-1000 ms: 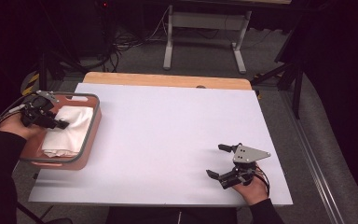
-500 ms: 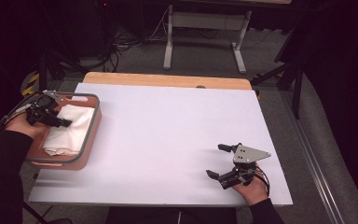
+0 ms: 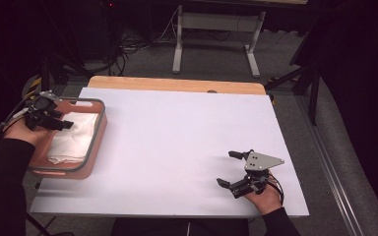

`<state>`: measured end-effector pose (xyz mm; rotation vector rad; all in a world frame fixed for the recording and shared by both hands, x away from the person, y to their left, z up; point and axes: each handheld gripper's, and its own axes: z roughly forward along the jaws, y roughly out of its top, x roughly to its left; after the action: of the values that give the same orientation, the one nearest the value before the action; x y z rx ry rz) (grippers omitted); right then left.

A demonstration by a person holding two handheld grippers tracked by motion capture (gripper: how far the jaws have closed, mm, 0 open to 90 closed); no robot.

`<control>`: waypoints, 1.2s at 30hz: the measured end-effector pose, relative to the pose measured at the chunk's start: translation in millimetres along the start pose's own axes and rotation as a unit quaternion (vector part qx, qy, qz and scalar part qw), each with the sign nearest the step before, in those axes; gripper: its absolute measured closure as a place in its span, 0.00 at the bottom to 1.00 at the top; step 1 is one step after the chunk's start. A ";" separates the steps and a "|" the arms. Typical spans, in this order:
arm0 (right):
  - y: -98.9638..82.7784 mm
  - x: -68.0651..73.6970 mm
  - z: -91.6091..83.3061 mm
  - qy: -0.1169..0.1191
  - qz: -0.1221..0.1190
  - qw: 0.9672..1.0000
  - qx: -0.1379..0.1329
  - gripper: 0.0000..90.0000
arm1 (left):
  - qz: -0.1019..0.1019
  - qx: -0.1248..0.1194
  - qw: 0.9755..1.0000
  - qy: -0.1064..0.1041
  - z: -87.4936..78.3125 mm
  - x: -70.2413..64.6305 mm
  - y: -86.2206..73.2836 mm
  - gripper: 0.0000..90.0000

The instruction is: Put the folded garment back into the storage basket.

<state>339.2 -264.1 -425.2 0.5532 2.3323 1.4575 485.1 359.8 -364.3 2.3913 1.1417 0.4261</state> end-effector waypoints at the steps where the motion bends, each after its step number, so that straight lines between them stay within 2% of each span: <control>1: 0.3 -0.1 0.4 0.000 0.000 1.000 0.000 0.00 | -0.002 -0.007 1.000 0.000 -3.1 -1.1 -1.1 0.43; 4: 1.7 -0.9 2.4 0.003 -0.001 1.000 -0.001 0.00 | 0.002 -0.014 1.000 -0.015 -8.2 -8.2 -3.9 0.49; 5: 2.3 -1.2 3.7 0.005 -0.002 1.000 -0.001 0.00 | 0.002 -0.013 1.000 -0.022 -8.3 -10.4 -4.3 0.55; 7: 3.4 -1.3 6.4 0.008 -0.004 1.000 0.001 0.00 | 0.002 -0.009 0.999 -0.052 -5.2 -17.2 -4.2 0.67; 12: 5.7 -1.4 11.6 0.015 -0.008 1.000 0.002 0.00 | 0.003 0.029 0.998 -0.056 12.6 -28.1 2.8 0.87; 14: 6.6 -1.7 12.1 0.017 -0.009 1.000 0.000 0.00 | 0.007 0.045 0.997 -0.065 19.9 -32.3 4.6 0.99; 15: 6.6 -1.9 11.8 0.017 -0.009 1.000 -0.001 0.00 | 0.010 0.052 0.996 -0.073 23.2 -35.2 4.8 1.00; 19: 6.2 -2.5 9.5 0.016 -0.007 1.000 -0.004 0.00 | 0.028 0.068 0.992 -0.104 28.5 -46.8 3.1 1.00; 22: 5.8 -2.1 9.2 0.017 -0.007 1.000 -0.002 0.00 | 0.036 0.089 0.987 -0.126 32.7 -55.2 0.3 1.00; 23: 5.8 -1.8 9.4 0.017 -0.007 1.000 -0.001 0.00 | 0.041 0.096 0.987 -0.126 33.9 -56.5 -0.2 1.00; 24: 5.9 -1.4 9.4 0.017 -0.007 1.000 0.000 0.00 | 0.042 0.108 0.984 -0.137 36.5 -57.4 -1.3 1.00; 28: 6.7 -0.6 8.6 0.016 -0.009 1.000 -0.004 0.00 | 0.046 0.133 0.978 -0.152 43.4 -59.7 -5.2 1.00; 34: 6.3 -1.4 9.1 0.017 -0.007 1.000 -0.002 0.00 | 0.042 0.147 0.972 -0.180 46.3 -60.0 -10.7 1.00; 36: 6.3 -1.4 9.0 0.017 -0.007 1.000 -0.002 0.00 | 0.047 0.156 0.967 -0.194 46.5 -61.5 -11.8 1.00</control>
<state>345.5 -255.3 -423.2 0.5132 2.3545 1.4766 461.3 305.5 -414.9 2.6453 0.9720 -0.2090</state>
